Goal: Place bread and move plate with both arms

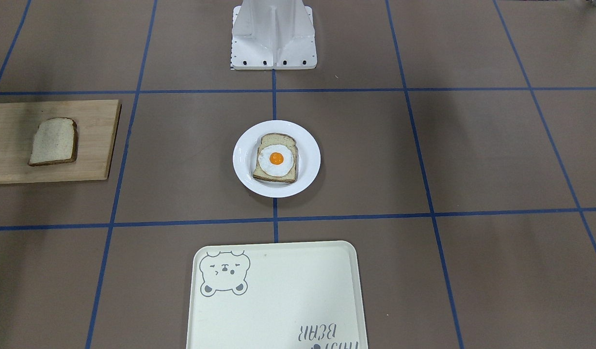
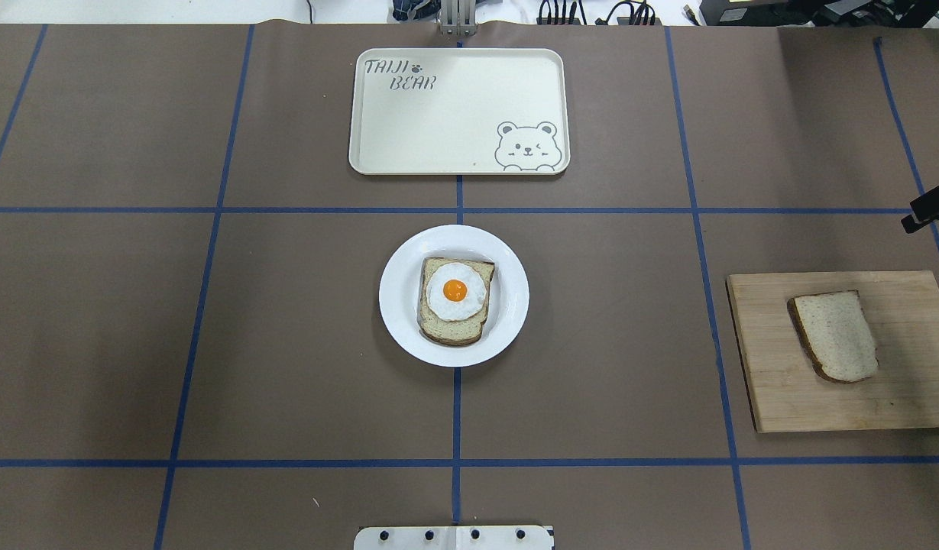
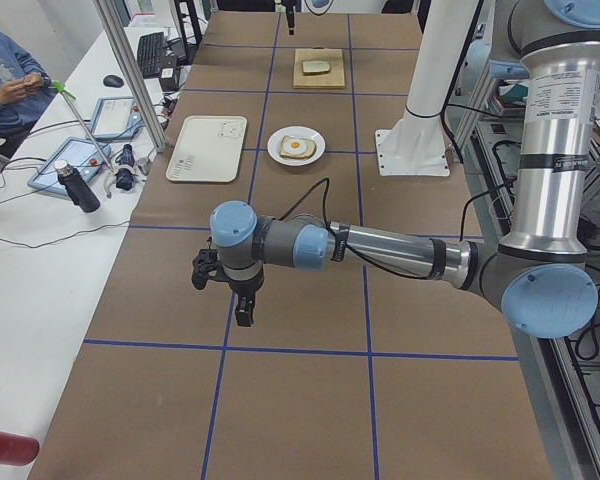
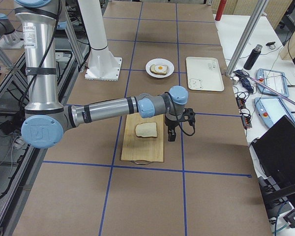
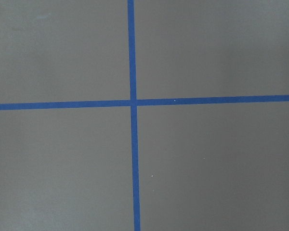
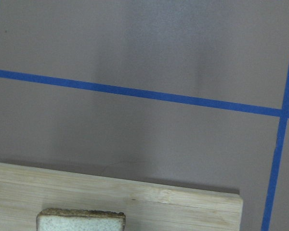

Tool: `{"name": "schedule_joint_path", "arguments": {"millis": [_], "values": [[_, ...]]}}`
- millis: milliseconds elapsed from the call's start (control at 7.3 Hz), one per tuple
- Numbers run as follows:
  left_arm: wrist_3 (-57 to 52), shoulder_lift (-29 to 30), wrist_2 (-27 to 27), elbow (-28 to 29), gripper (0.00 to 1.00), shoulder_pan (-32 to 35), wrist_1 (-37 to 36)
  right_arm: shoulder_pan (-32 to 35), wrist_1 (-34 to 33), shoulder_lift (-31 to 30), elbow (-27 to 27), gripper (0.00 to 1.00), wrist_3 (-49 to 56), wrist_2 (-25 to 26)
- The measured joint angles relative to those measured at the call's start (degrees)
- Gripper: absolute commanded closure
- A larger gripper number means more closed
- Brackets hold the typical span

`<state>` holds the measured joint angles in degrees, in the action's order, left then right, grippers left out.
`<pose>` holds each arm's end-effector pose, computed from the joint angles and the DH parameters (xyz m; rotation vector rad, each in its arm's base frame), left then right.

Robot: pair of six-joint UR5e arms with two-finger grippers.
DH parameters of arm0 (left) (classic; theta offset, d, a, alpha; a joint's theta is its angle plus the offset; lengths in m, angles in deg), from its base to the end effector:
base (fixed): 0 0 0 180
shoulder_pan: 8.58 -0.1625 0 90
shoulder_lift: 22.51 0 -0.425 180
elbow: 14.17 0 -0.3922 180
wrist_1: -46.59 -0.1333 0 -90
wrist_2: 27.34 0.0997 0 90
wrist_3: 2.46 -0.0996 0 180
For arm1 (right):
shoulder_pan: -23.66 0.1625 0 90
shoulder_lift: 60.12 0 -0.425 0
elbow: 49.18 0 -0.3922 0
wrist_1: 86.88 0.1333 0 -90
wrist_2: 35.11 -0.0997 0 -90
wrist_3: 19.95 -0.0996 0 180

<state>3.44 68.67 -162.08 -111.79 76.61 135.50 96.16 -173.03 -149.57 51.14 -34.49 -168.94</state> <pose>-0.0207 -0.5081 0.5841 0.0543 0.7881 0.0345 -0.0902 -0.4999 0.5577 0.0248 -0.7990 -0.1471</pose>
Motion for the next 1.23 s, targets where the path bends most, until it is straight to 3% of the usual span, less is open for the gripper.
{"name": "schedule_joint_path", "arguments": {"millis": [411,959,1233], "values": [[1.08,-0.13,-0.02,0.29,0.01,-0.03,6.76,-5.37,4.59,-0.74,-1.37,0.0,-4.56,-0.89],[4.03,0.2,0.06,0.17,0.01,-0.06,8.28,-10.28,20.41,-5.72,-3.93,0.0,-11.38,-3.24],[4.13,0.22,0.13,0.08,0.01,-0.04,8.28,-11.82,28.18,-6.08,-8.22,0.03,-15.36,-3.45]]}}
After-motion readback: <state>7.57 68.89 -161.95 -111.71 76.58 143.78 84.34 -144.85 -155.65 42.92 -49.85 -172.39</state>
